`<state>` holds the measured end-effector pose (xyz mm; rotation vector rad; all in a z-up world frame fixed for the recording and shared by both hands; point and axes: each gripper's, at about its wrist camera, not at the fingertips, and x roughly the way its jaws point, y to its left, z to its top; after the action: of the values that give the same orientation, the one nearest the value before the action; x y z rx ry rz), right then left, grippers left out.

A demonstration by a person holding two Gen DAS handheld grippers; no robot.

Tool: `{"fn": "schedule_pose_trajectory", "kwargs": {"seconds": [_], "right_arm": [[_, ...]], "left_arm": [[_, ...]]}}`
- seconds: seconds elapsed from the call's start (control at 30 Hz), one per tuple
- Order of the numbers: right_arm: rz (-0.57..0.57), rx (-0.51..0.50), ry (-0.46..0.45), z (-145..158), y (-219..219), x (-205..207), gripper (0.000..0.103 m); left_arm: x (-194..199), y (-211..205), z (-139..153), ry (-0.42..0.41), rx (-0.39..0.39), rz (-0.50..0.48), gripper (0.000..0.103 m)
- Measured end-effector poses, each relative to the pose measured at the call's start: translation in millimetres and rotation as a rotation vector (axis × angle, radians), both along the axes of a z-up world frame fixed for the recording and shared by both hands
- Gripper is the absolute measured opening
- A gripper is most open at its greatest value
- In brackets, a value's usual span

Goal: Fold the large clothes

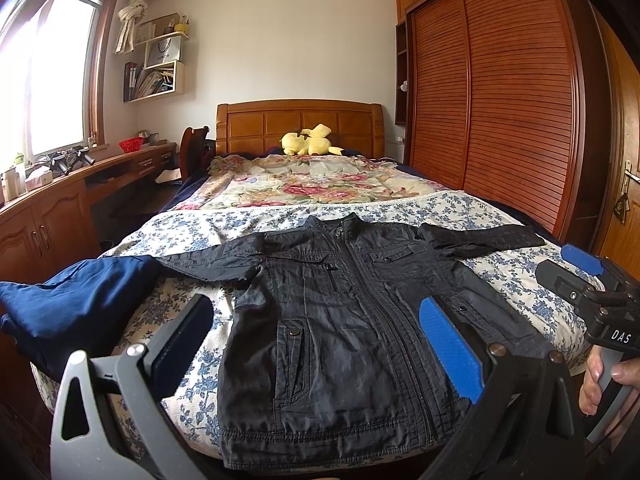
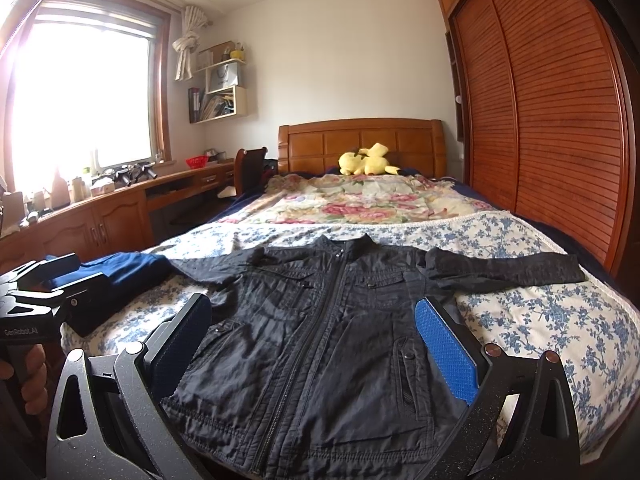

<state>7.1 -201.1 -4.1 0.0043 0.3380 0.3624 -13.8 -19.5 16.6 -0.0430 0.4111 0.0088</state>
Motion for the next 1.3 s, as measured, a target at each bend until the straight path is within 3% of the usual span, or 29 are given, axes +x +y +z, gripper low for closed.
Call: {"fn": "schedule_pose_trajectory", "kwargs": {"seconds": [0.43,0.63,0.87,1.3], "right_arm": [[0.0,-0.002,0.005,1.3,-1.1,-2.0,0.103],[0.004,-0.012,0.022,-0.7,1.6,0.7,0.103],[0.01,-0.037,0.081,-31.4,6.1,28.6,0.103],[0.08,-0.075,0.14,-81.0,32.0,90.6,0.103]], "left_arm": [[-0.2,1.9,-1.5,0.002,-0.001,0.004,0.103],[11.1,14.8,-16.9,0.035,0.003,0.037,0.103],[32.1,38.4,-50.1,0.094,-0.032,0.046,0.103],[71.2,79.7,-97.6,0.189,-0.024,0.092,0.103]]}}
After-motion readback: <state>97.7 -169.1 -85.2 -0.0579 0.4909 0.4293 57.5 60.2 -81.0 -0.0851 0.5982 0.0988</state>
